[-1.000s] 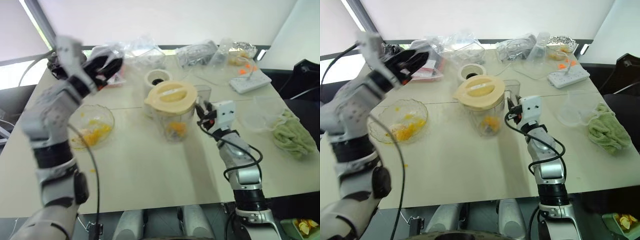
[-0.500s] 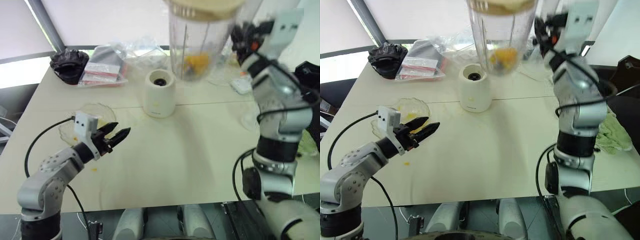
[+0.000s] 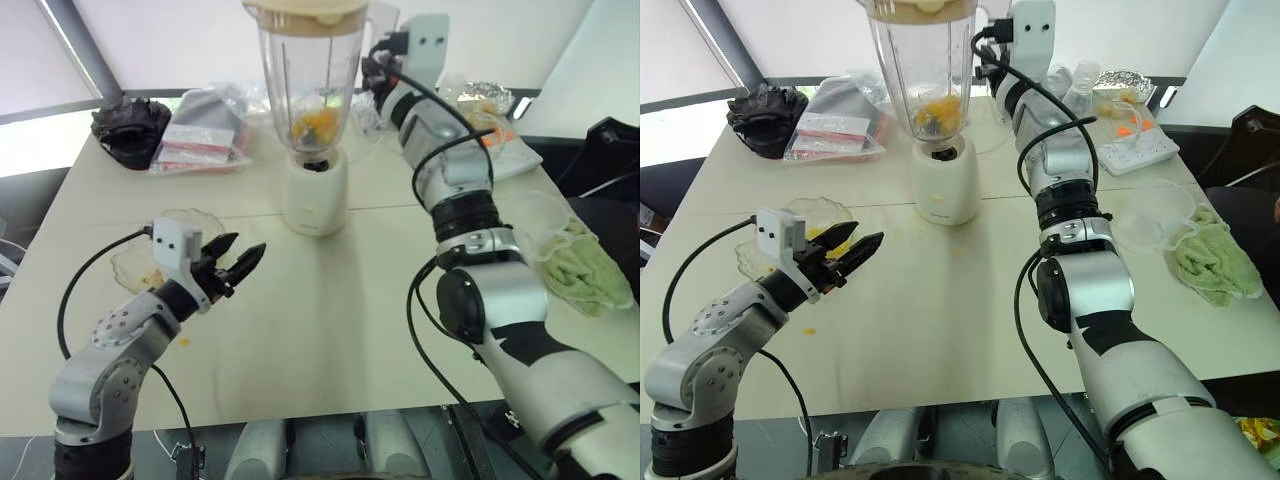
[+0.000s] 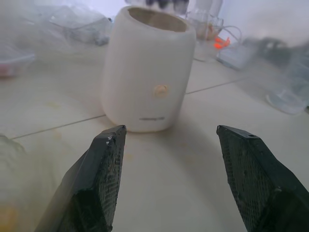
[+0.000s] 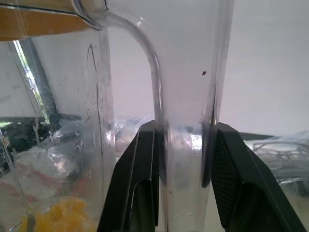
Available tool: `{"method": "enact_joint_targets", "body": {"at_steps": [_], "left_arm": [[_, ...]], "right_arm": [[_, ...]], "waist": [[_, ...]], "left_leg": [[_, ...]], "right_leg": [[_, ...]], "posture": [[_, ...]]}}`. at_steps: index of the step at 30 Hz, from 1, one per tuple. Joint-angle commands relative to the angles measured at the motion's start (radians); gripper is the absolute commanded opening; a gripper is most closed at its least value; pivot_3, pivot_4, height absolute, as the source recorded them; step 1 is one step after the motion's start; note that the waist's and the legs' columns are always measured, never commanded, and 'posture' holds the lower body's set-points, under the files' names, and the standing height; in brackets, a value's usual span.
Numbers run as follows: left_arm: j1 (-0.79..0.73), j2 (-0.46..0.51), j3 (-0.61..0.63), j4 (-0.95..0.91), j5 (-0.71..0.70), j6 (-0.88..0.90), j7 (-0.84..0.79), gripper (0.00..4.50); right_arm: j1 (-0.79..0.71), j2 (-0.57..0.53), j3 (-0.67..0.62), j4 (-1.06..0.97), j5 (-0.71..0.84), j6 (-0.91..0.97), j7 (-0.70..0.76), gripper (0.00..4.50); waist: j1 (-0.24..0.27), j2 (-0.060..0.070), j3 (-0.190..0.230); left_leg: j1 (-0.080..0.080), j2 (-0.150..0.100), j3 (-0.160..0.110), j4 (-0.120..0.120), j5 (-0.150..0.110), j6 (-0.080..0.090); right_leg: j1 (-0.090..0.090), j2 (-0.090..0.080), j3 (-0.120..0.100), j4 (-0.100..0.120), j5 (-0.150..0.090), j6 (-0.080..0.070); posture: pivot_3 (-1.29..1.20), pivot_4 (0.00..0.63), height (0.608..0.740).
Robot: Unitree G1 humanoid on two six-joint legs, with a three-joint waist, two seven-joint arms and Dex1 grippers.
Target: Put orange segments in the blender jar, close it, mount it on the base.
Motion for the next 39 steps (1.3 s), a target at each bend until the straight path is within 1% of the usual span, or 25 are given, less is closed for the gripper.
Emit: {"method": "enact_joint_targets", "body": {"at_steps": [1, 5, 11, 16, 23, 30, 32, 34, 37, 38, 39], "left_arm": [[0.010, -0.003, 0.000, -0.058, -0.013, -0.014, 0.027, 3.07], [0.014, -0.004, -0.019, -0.062, 0.003, -0.023, 0.049, 3.07], [-0.003, -0.001, -0.048, -0.054, 0.005, -0.027, 0.061, 3.07], [-0.030, 0.005, -0.060, -0.021, 0.016, -0.033, 0.058, 3.07], [-0.054, 0.011, -0.074, -0.005, 0.025, -0.028, 0.059, 3.07], [-0.059, 0.021, -0.085, 0.002, 0.034, -0.024, 0.059, 3.07], [-0.055, 0.025, -0.086, 0.000, 0.035, -0.024, 0.055, 3.14], [-0.052, 0.028, -0.085, -0.001, 0.036, -0.024, 0.052, 3.14], [-0.046, 0.034, -0.084, -0.002, 0.037, -0.028, 0.042, 3.14], [-0.044, 0.036, -0.086, -0.003, 0.038, -0.030, 0.040, 3.14], [-0.040, 0.039, -0.090, -0.007, 0.040, -0.034, 0.037, 3.14]], "right_arm": [[-0.092, -0.001, -0.020, 0.054, -0.006, -0.124, -0.004, 0.85], [-0.095, -0.002, -0.020, 0.113, -0.017, -0.167, -0.003, 0.85], [-0.068, 0.000, -0.013, 0.103, -0.027, -0.168, -0.001, 0.85], [0.034, 0.035, 0.016, -0.027, -0.043, -0.132, -0.024, 0.85], [0.136, 0.057, 0.055, -0.118, -0.084, -0.103, -0.075, 0.85], [0.224, 0.075, 0.086, -0.209, -0.098, -0.050, -0.064, 0.85], [0.233, 0.077, 0.085, -0.219, -0.097, -0.040, -0.064, 1.89], [0.239, 0.078, 0.084, -0.226, -0.094, -0.032, -0.061, 2.74], [0.254, 0.075, 0.083, -0.239, -0.101, -0.033, -0.072, 4.29], [0.260, 0.073, 0.083, -0.244, -0.102, -0.033, -0.073, 4.45], [0.284, 0.064, 0.088, -0.269, -0.105, -0.040, -0.062, 4.45]], "waist": [[-0.004, 0.000, 0.000], [-0.010, 0.000, 0.000], [-0.010, 0.000, 0.000], [-0.010, 0.000, 0.000], [-0.011, 0.000, 0.000], [-0.011, 0.000, -0.001], [-0.011, 0.000, -0.001], [-0.011, -0.001, -0.001], [-0.012, 0.000, -0.001], [-0.012, 0.000, -0.001], [-0.012, 0.000, -0.001]], "left_leg": [[0.000, 0.000, 0.000, 0.000, 0.000, 0.000], [0.001, -0.001, 0.000, 0.000, 0.000, 0.000], [0.001, 0.000, 0.000, 0.000, 0.000, 0.000], [0.001, -0.001, 0.000, 0.000, 0.000, 0.000], [0.002, -0.001, 0.000, 0.001, 0.000, 0.000], [0.003, -0.001, 0.000, 0.001, 0.000, -0.001], [0.003, -0.001, 0.000, 0.001, 0.000, -0.001], [0.004, 0.000, 0.000, 0.001, 0.000, 0.000], [0.004, 0.000, 0.000, 0.001, 0.000, -0.001], [0.004, 0.000, 0.000, 0.001, 0.000, -0.001], [0.004, 0.000, 0.000, 0.001, 0.000, -0.001]], "right_leg": [[0.000, 0.000, 0.000, -0.001, 0.000, 0.000], [0.000, 0.001, 0.000, 0.001, 0.000, 0.000], [0.000, 0.002, 0.000, 0.003, 0.000, 0.000], [0.000, 0.002, 0.000, 0.003, 0.000, 0.000], [0.000, 0.002, 0.000, 0.004, 0.000, 0.000], [0.001, 0.002, 0.000, 0.005, 0.000, 0.000], [0.001, 0.002, 0.000, 0.005, 0.000, 0.000], [0.001, 0.002, 0.000, 0.005, 0.000, 0.000], [0.001, 0.002, 0.000, 0.005, 0.000, 0.000], [0.001, 0.002, 0.000, 0.005, 0.000, 0.000], [0.001, 0.002, 0.001, 0.005, 0.000, 0.000]], "posture": [[0.00, 0.150, 0.740], [0.00, 0.150, 0.740], [0.00, 0.150, 0.740], [0.00, 0.150, 0.740], [0.00, 0.150, 0.740], [0.00, 0.150, 0.740], [0.00, 0.150, 0.740], [0.00, 0.150, 0.740], [0.00, 0.150, 0.740], [0.00, 0.150, 0.740], [0.00, 0.150, 0.740]]}}
